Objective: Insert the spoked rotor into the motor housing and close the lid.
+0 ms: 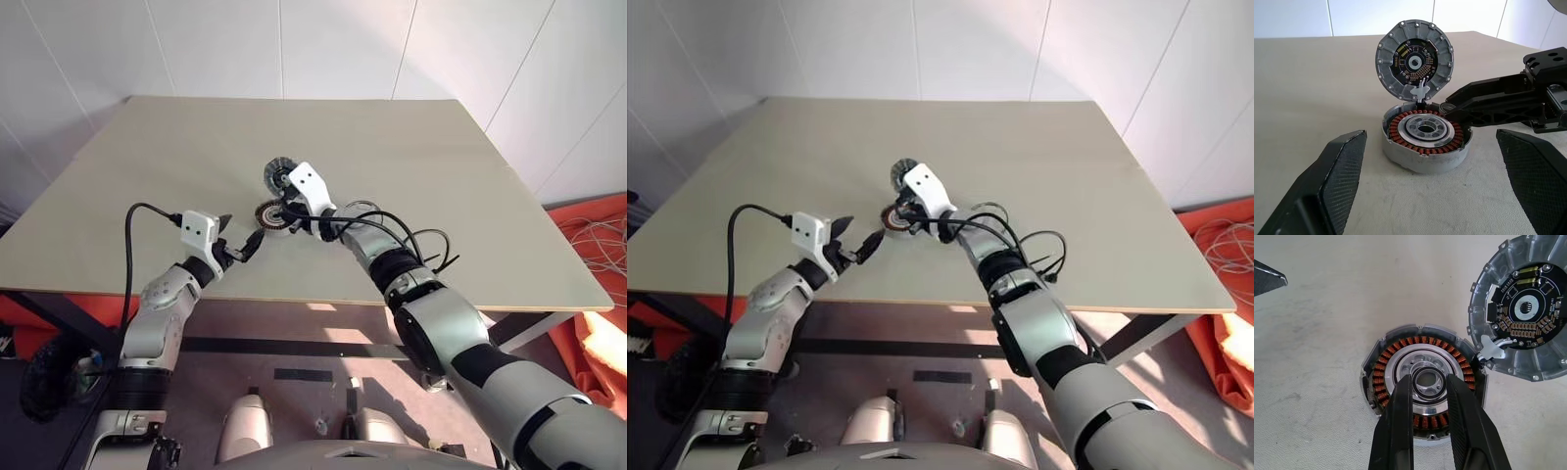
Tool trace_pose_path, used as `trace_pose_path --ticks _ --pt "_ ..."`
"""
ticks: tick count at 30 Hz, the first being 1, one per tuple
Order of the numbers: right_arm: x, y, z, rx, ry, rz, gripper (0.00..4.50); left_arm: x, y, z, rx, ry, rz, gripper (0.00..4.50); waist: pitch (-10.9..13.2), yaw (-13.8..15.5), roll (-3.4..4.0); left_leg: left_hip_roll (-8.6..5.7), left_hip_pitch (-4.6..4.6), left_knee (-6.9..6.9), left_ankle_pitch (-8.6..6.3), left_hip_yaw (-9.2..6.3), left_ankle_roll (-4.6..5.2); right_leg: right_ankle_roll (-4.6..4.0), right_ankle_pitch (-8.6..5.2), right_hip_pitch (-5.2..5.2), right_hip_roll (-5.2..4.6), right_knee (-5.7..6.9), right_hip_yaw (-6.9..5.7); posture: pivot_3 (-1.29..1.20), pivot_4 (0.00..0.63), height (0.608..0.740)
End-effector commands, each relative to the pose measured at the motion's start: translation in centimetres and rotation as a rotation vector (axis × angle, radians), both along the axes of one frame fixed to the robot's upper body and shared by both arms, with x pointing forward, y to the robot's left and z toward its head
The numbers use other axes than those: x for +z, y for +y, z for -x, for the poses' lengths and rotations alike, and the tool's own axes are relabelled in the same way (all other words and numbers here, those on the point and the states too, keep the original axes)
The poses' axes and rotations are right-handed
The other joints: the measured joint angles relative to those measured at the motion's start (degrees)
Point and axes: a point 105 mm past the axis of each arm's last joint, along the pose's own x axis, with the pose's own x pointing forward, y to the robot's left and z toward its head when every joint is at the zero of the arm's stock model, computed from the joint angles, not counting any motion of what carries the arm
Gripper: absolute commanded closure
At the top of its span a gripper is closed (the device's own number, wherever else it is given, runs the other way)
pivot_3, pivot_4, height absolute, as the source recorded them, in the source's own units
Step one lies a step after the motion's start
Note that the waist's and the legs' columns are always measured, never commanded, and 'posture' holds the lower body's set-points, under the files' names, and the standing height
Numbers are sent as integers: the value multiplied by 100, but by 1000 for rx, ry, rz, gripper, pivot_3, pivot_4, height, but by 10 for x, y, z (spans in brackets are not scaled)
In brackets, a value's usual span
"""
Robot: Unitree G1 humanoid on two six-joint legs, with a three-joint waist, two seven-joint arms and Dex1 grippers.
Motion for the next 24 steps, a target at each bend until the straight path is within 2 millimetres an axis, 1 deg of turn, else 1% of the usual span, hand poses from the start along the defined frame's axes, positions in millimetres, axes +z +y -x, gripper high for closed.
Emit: trace_pose_path --ticks 1,4,5,7,10,12,13,15,19,22,24 --pt "26 9 -5 18 -79 -34 3854 17 3 0 8 -60 -10 0 0 2 0 0 0 0 0 0 0 0 0 -1 0 3 0 0 0 740" --pt "28 8 -5 23 -86 -44 3854 16 6 -2 29 -57 -8 0 0 6 0 0 0 1 0 0 -1 0 0 -1 0 7 0 0 0 740" --pt "32 6 -6 19 -96 -55 3854 15 9 -5 55 -55 -9 0 0 6 0 0 0 2 0 0 -1 0 0 -2 0 8 0 0 0 740" --pt "38 2 -8 14 -111 -74 3854 13 18 -11 115 -45 -15 0 0 8 0 0 0 4 0 0 -1 0 0 -2 0 9 1 0 0 740" --pt "48 -9 -9 5 -142 -92 3854 7 42 -26 268 -23 -46 0 0 10 -1 0 -1 4 1 -1 -1 0 0 -3 0 12 1 0 0 740" --pt "54 -17 -8 -6 -158 -107 3854 1 52 -36 339 7 -79 0 0 18 -1 -1 0 6 1 -3 -2 0 0 0 0 13 0 0 0 740" --pt "56 -21 -6 -11 -163 -112 3854 0 54 -42 359 20 -90 0 0 29 -1 -2 1 8 1 -3 -2 1 0 0 0 14 2 0 0 740" --pt "57 -27 -3 -18 -166 -114 3854 2 50 -50 360 22 -93 0 0 30 -2 -2 -1 12 1 -4 -2 1 0 3 0 11 1 0 0 740" --pt "57 -36 0 -46 -166 -110 3854 16 20 -69 285 11 -46 0 2 40 -5 -2 -18 22 1 -5 -2 2 1 -6 0 9 2 0 0 740" --pt "59 -41 1 -65 -168 -108 3854 23 4 -78 244 15 -28 0 2 36 -5 -2 -24 25 2 -5 -2 2 1 -10 0 11 1 0 0 740" --pt "60 -43 1 -74 -171 -108 3854 22 -3 -81 230 38 -19 0 2 23 -5 -1 -24 25 2 -5 -3 2 1 -11 0 11 1 0 0 740"
